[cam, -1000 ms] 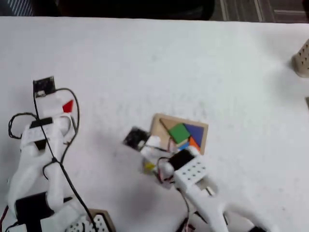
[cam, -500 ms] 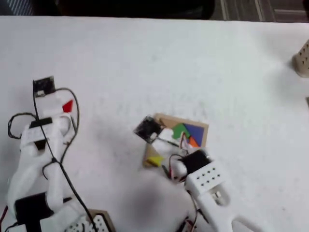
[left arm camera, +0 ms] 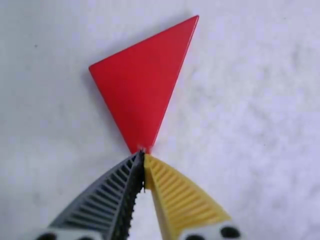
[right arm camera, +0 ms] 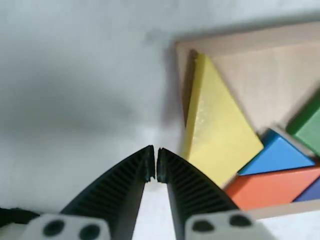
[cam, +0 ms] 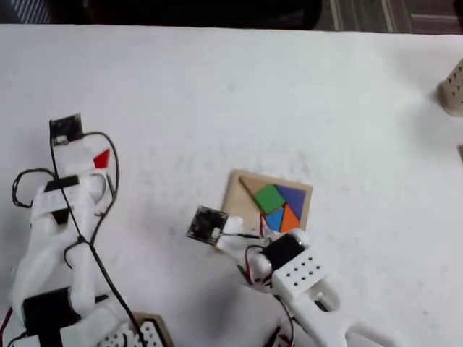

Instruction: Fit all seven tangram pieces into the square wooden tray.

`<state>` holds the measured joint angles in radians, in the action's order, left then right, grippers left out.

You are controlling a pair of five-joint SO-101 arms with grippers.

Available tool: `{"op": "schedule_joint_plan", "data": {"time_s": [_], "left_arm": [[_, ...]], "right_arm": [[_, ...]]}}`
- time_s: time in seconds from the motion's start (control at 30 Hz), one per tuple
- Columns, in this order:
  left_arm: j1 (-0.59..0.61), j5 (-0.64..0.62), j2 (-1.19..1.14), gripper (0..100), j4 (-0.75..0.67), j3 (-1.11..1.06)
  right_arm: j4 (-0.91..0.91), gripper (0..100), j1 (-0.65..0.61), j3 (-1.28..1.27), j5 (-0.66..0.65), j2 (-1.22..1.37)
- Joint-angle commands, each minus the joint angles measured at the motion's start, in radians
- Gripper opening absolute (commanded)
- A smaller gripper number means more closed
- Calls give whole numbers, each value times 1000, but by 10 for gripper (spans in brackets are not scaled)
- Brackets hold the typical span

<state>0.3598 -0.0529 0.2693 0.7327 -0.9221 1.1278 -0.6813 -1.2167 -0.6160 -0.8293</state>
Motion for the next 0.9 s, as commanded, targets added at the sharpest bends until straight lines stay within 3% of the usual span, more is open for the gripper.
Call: {"op": "schedule_joint_plan", "data": {"time_s": [0.0,0.47,0.87], "left_arm": [[5,-2,8,23,-23,29],[5,-2,8,23,-18,26],[5,-2,8,23,-17,25]], "right_arm": [[-38,18,28,2,17,-15],[-124,18,194,-5,-12,125],[-105,18,249,0,86,-45]]}}
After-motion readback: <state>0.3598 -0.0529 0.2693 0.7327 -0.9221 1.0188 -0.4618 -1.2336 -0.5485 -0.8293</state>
